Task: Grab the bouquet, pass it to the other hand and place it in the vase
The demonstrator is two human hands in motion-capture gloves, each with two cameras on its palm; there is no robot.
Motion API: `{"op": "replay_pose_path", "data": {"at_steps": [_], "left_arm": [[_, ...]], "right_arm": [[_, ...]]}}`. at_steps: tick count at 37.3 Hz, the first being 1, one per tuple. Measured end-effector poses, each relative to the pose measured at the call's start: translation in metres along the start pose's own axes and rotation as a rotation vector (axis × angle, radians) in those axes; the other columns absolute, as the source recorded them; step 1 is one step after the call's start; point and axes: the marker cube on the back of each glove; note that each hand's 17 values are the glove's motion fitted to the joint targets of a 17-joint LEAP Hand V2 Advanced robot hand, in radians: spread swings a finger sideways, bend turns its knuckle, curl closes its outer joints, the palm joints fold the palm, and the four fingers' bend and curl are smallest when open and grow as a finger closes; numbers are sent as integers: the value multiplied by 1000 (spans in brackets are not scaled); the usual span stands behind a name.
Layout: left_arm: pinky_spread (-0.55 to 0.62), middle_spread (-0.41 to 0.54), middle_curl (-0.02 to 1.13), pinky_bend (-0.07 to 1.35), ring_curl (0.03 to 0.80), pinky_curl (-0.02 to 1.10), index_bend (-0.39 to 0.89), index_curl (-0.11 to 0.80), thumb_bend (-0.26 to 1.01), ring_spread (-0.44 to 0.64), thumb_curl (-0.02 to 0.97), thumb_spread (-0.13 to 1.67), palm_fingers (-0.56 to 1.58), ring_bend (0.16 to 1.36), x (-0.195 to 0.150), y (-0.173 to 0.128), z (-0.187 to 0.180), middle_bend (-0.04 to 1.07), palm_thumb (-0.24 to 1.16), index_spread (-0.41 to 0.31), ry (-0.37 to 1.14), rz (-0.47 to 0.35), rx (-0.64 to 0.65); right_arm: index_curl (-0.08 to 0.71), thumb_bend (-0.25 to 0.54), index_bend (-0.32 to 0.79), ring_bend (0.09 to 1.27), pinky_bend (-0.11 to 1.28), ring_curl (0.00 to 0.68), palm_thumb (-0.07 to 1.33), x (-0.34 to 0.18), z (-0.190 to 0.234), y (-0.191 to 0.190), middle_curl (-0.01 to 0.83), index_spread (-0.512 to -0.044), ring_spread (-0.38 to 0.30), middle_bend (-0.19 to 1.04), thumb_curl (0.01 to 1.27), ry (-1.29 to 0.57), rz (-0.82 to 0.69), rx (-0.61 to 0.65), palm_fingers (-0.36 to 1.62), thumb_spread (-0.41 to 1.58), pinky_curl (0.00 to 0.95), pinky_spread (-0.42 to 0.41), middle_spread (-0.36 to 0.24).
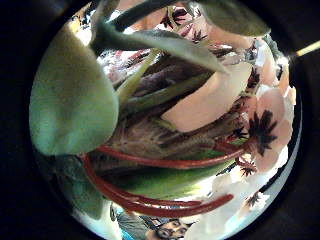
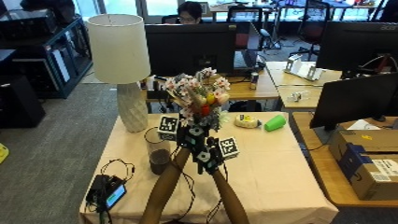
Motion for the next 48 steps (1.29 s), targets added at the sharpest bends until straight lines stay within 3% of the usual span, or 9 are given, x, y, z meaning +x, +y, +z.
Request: {"op": "replay_pose_path", "data": {"at_steps": [5,9,14,20,25,33,37,42,48], "left_arm": [[-392,-373,476,611,434,425,176,330,-32,-368,637,129,1359,767,36,-9,-8,440,901,-313,-4,71,8],[-397,-377,478,617,439,426,174,346,-37,-371,655,99,1354,770,73,-16,-25,446,899,-320,-13,129,35],[-400,-380,479,622,443,425,173,365,-39,-372,673,76,1351,771,114,-24,-59,451,897,-327,-92,167,124],[-401,-381,479,626,447,424,169,381,-39,-373,692,60,1347,773,141,-38,-110,455,894,-331,-164,198,248],[-402,-384,479,629,448,423,169,391,-40,-372,704,53,1346,770,149,-52,-153,457,892,-336,-172,207,337],[-402,-390,476,630,449,422,168,403,-41,-372,720,40,1347,768,132,-79,-216,462,885,-339,-204,195,460],[-402,-391,477,630,449,421,166,408,-42,-372,727,38,1348,767,120,-86,-231,467,882,-340,-221,157,505],[-402,-391,476,630,450,420,167,412,-42,-372,735,36,1348,766,77,-99,-246,468,880,-340,-232,95,536],[-406,-389,474,622,451,416,168,417,-42,-368,743,35,1345,769,40,-105,-254,466,879,-341,-211,28,535]], "right_arm": [[542,-48,146,780,551,486,948,18,-14,7,549,-266,-226,626,755,133,-151,-80,1285,289,425,-313,-170],[488,-55,54,720,609,469,911,3,-21,35,532,-269,-223,580,741,54,-13,-79,1136,355,430,-271,-176],[438,-48,68,681,587,451,875,-16,-44,65,517,-275,-208,543,722,-8,101,3,1093,459,421,-196,-179],[393,-32,80,652,545,439,880,15,-90,97,509,-275,-193,527,707,83,266,134,1105,539,402,-138,-175],[368,-33,93,624,525,432,884,35,-124,115,506,-276,-183,514,696,176,201,179,1113,576,391,-104,-174],[340,-34,97,597,520,427,886,40,-154,139,499,-276,-174,488,684,239,304,252,1131,606,382,-91,-174],[330,-34,101,583,515,425,884,56,-167,146,496,-276,-170,480,678,368,357,273,1131,616,378,-85,-173],[325,-33,113,565,498,421,883,47,-155,143,496,-277,-166,472,674,251,316,250,1125,624,373,-62,-170],[322,-33,124,525,472,414,885,56,-159,147,497,-278,-161,469,668,351,380,249,1102,640,365,-25,-168]]}}
